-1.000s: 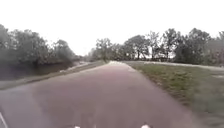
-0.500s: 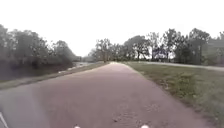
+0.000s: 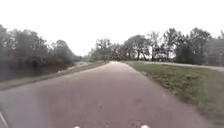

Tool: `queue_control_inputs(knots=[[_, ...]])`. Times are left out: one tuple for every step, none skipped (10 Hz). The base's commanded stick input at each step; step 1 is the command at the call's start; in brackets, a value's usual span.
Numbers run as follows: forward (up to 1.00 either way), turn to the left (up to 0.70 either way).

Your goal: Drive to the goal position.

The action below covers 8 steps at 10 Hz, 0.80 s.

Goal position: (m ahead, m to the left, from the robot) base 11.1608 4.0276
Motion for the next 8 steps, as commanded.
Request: queue_control_inputs(knots=[[0.70, 0.00], [0.70, 0.00], [0.70, 0.00], [0.70, 0.00], [0.70, 0.00], [0.70, 0.00], [0.70, 0.00], [0.70, 0.00]])
